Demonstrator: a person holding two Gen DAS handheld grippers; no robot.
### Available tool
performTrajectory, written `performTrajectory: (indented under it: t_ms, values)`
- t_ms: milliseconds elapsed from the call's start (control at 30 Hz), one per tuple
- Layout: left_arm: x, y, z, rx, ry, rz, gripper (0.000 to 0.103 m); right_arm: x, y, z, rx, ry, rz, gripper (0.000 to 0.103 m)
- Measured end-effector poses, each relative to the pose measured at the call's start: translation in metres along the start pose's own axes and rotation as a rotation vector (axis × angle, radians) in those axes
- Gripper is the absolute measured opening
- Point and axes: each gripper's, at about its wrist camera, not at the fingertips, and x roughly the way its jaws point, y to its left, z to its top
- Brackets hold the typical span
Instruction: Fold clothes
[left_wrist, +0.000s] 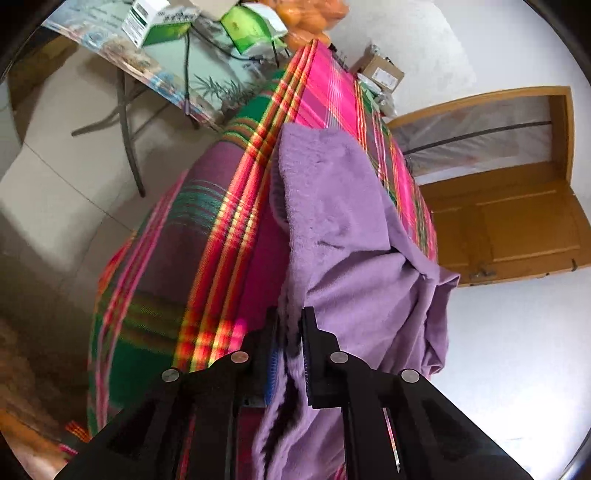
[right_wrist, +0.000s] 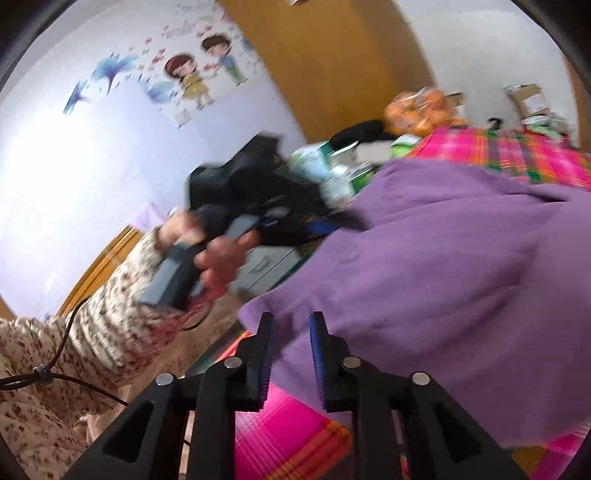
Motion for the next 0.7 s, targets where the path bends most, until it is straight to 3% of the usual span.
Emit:
performTrajectory:
  t_ms: [133,167,233,333,400,467,600,700]
  values:
    - [-0.024,-0.013,-0.016,0.039,-0.066,0.021,0.01,-0.039,-0.033,-0.005,0.061,-0.064,-0.164,0.023]
    - [-0.028,-0.018,-0.021,0.048,-0.078,0.014,0.012,-0.05,-0.041,-0.007,0.073,-0.076,-0.211,0.023]
    - [-0.034,-0.028,-0.032,0.058,-0.088,-0.003,0.025,-0.071,-0.058,-0.011,0.099,-0.1,-0.306,0.023]
    - [-0.039,-0.044,-0.046,0.102,-0.087,-0.011,0.025,-0.102,-0.082,-0.018,0.137,-0.137,-0.448,0.023]
    - [-0.042,-0.058,-0.054,0.145,-0.103,0.026,0.025,-0.123,-0.099,-0.022,0.163,-0.161,-0.543,0.027]
    - [-0.045,-0.073,-0.064,0.192,-0.136,0.061,0.027,-0.142,-0.114,-0.025,0.171,-0.176,-0.636,0.036]
    - [-0.033,-0.101,-0.081,0.284,-0.156,0.066,0.027,-0.169,-0.14,-0.026,0.135,-0.175,-0.813,0.042]
    - [-0.007,-0.122,-0.094,0.344,-0.11,0.068,0.031,-0.181,-0.16,-0.028,0.102,-0.163,-0.918,0.043]
